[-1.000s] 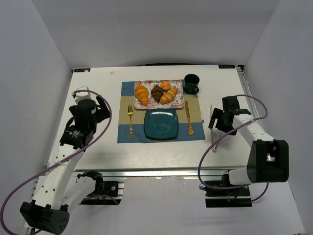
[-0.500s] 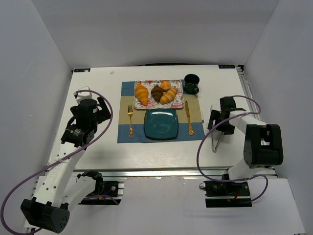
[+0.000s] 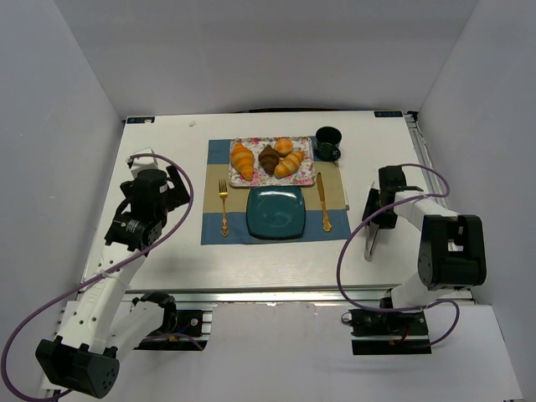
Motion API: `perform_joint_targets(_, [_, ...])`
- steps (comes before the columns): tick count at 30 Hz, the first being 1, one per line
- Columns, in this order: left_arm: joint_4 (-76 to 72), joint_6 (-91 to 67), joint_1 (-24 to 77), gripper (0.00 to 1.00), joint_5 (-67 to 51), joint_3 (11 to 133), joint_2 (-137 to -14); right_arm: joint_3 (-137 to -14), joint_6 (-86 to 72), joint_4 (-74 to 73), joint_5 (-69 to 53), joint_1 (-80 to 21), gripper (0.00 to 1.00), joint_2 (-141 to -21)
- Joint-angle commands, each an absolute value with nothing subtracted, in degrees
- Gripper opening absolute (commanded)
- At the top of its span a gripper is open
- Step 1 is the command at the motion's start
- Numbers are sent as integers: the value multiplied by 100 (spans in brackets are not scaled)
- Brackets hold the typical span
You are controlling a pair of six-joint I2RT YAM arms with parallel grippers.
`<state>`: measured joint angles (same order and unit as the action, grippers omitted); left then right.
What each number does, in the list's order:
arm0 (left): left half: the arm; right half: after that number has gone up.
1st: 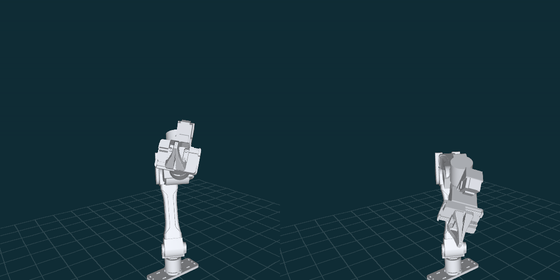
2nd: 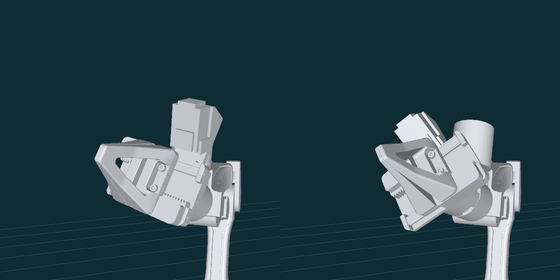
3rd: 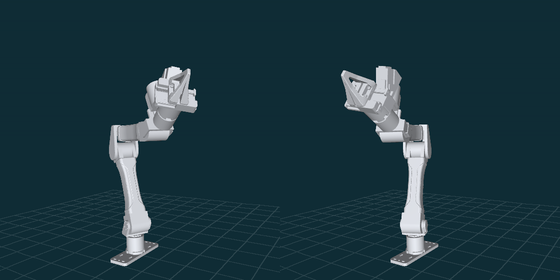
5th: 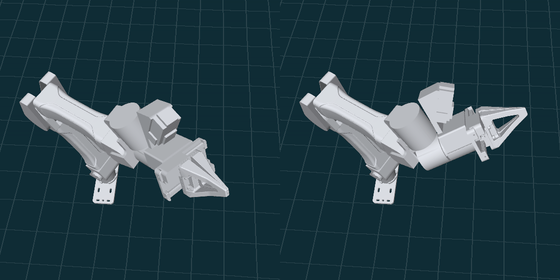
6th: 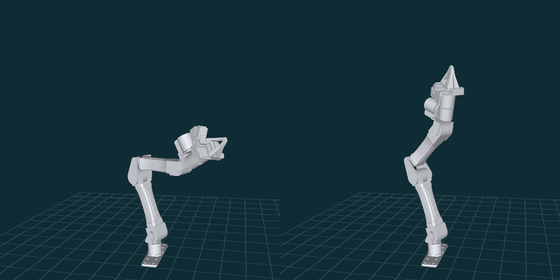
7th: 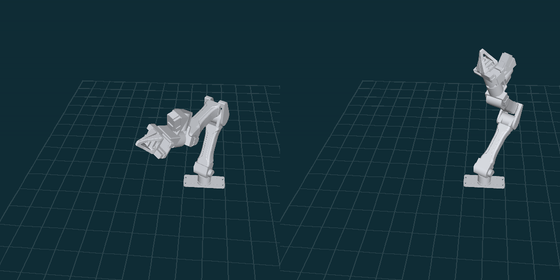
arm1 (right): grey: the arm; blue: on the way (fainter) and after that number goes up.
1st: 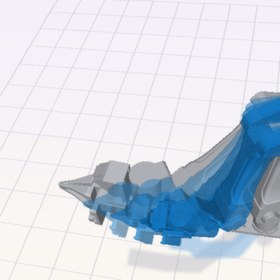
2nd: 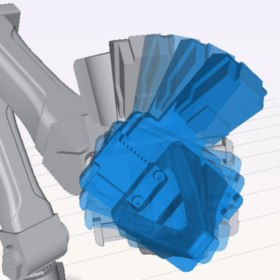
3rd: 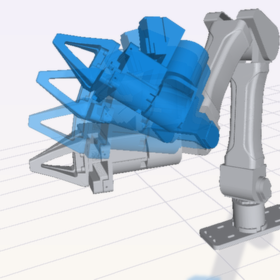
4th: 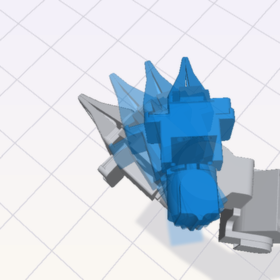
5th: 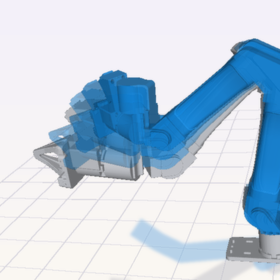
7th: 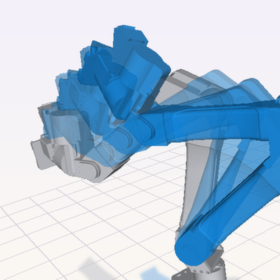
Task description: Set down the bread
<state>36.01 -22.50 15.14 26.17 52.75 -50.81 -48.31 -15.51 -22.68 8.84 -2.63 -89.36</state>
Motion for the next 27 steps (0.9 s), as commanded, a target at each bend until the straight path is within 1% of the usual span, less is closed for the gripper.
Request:
perform_joint_targets(1, [3621,-2206,1538,98,2698,5423,-5036,-4956,-1784,-2573,913,-272,54,-8492])
perform_joint_targets(3, [3586,-2197,1538,98,2681,5397,-5019,-5306,-1854,-2899,1010,-273,54,-8280])
perform_joint_targets(7, [3542,-2206,1538,98,2672,5379,-5010,-5939,-1968,-3734,1081,-273,56,-7456])
perform_joint_targets(15, [3419,-2259,1538,98,2575,5300,-4957,-6460,-1934,-4868,712,-281,61,-6575])
perform_joint_targets(22, [3340,-2329,1538,98,2479,5229,-4904,-7171,-1854,-5054,-674,-412,60,-6460])
perform_joint_targets(27, [3375,-2338,1538,98,2479,5203,-4852,-7680,-2187,-4729,-1011,-895,58,-6845])
